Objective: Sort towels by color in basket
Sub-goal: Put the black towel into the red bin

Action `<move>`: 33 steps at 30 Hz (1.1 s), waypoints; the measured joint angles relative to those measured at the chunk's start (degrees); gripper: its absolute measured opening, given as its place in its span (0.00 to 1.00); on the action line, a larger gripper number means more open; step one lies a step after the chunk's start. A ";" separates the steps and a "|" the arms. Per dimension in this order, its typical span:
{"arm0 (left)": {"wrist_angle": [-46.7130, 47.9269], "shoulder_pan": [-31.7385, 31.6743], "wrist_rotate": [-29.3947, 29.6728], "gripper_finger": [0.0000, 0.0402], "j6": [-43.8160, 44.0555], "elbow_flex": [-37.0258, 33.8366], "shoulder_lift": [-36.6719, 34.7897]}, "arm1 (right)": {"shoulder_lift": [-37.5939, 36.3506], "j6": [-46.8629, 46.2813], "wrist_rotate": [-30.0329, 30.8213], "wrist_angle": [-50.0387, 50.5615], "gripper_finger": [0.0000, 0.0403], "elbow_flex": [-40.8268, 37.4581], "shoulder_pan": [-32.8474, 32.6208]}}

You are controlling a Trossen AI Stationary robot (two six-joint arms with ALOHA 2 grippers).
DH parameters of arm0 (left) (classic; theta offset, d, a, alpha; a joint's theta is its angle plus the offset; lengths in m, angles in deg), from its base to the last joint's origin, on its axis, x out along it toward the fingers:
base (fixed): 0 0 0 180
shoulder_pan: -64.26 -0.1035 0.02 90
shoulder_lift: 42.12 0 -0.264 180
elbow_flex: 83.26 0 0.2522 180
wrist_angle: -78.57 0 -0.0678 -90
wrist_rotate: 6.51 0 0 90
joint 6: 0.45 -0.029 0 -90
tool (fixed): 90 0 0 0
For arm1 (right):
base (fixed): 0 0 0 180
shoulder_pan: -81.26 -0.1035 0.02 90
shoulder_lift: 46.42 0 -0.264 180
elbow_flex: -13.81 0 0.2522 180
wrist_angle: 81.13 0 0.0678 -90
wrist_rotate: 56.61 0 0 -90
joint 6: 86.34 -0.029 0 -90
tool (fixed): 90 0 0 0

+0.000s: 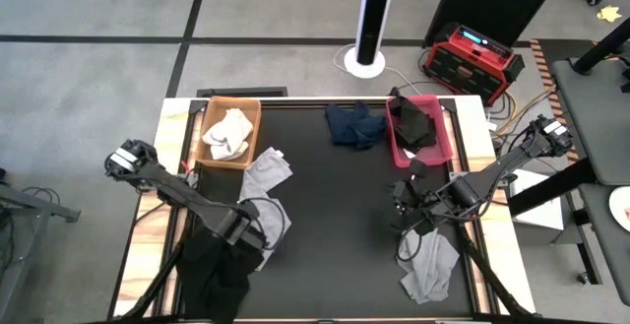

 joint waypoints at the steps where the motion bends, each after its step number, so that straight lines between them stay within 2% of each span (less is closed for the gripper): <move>1: 1.81 0.39 2.78 0.00 -0.15 2.26 -0.32 | 0.00 0.00 -0.02 0.00 0.09 0.00 0.00; 12: 16.11 7.26 34.64 0.00 -1.34 28.39 -1.17 | 0.00 0.00 -0.02 -0.44 0.09 0.00 0.00; 18: 16.04 9.88 49.31 0.00 -9.95 38.31 -0.81 | 0.00 1.17 -0.01 -3.17 0.09 0.00 0.00; 23: 16.00 10.10 57.85 0.00 -17.39 44.78 -0.01 | 0.00 5.31 -0.06 -8.31 0.09 0.00 0.00; 28: 15.99 10.32 71.27 0.00 -22.24 50.55 0.67 | 0.00 8.12 -1.14 -10.57 0.17 0.00 0.00; 33: 15.68 10.32 77.01 0.00 -27.37 56.79 1.25 | 0.00 8.22 -1.44 -11.10 0.29 0.00 0.00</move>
